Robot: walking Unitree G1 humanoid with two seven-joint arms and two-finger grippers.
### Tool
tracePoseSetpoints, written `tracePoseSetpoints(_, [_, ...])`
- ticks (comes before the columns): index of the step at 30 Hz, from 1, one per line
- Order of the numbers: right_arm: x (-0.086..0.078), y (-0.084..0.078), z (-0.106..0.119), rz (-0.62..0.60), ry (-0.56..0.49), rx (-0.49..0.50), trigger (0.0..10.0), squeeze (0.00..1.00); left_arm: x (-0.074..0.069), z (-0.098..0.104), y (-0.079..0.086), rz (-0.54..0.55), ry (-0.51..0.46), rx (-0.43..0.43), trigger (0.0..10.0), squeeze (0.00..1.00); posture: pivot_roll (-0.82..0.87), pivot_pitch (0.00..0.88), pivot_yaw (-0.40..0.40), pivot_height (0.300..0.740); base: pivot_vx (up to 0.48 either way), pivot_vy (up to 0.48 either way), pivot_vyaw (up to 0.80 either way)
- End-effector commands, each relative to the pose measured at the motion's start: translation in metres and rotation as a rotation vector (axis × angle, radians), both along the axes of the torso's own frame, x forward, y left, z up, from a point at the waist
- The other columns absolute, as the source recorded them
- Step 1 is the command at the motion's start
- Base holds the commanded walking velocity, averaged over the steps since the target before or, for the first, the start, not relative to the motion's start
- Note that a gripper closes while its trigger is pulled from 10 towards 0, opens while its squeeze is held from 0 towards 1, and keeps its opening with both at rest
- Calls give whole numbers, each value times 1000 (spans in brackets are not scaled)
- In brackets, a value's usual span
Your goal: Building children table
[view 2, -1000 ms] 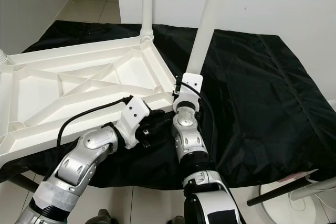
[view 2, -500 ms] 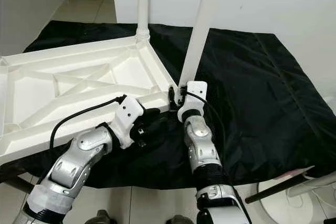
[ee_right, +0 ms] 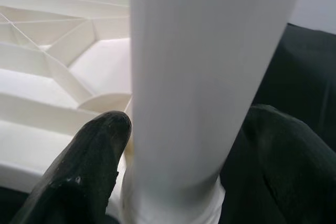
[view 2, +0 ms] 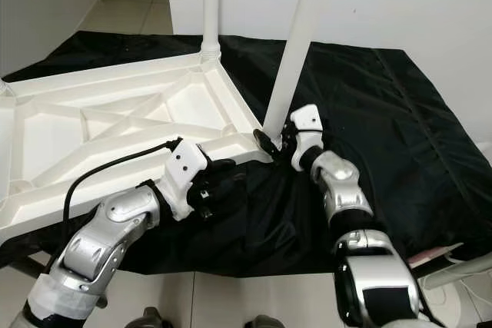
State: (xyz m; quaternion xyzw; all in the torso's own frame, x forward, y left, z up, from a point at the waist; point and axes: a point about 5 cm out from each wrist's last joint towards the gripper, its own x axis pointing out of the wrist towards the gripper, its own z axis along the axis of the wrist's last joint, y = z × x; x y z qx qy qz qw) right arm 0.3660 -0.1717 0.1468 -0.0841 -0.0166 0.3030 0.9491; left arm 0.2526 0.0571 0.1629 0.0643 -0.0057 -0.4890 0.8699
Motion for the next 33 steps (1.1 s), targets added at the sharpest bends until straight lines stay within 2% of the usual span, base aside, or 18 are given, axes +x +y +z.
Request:
tracePoseSetpoints(1, [1,2,-2,42,23,-21,10000,0,-5,4,-4,-100,3,2,10000,0,13,0,-18,740,0,0,0])
tracePoseSetpoints(6, [8,10,3,97,24,-63,10000,0,-5,8,-5,-103,-4,4,10000,0,18,0,-17,740,0,0,0])
tracePoseSetpoints(8, [7,15,0,156,47,-72,10000,0,-4,9,-6,-101,-10,4,10000,0,25,0,-22,740,0,0,0])
tracePoseSetpoints(14, [3,16,-4,225,79,-82,10000,0,-3,10,-8,-100,-11,4,10000,0,24,0,-28,740,0,0,0])
tracePoseSetpoints(18, [-6,10,-9,368,137,-57,10000,0,-3,10,-8,-97,-11,4,10000,0,18,0,-34,740,0,0,0])
tracePoseSetpoints(19, [-6,10,-9,368,137,-57,10000,0,-3,10,-8,-97,-11,4,10000,0,18,0,-34,740,0,0,0])
tracePoseSetpoints(23, [-20,-3,-14,502,186,-32,10000,0,-1,10,-10,-94,-19,6,10000,0,-2,0,-29,740,0,0,0])
tracePoseSetpoints(30, [-30,-5,-20,561,179,-37,10000,0,-1,10,-11,-100,-14,4,10000,0,-14,0,-23,740,0,0,0])
tracePoseSetpoints(33, [-31,-6,-21,539,167,-43,10000,0,-1,9,-10,-102,-9,8,10000,0,-15,0,-22,740,0,0,0])
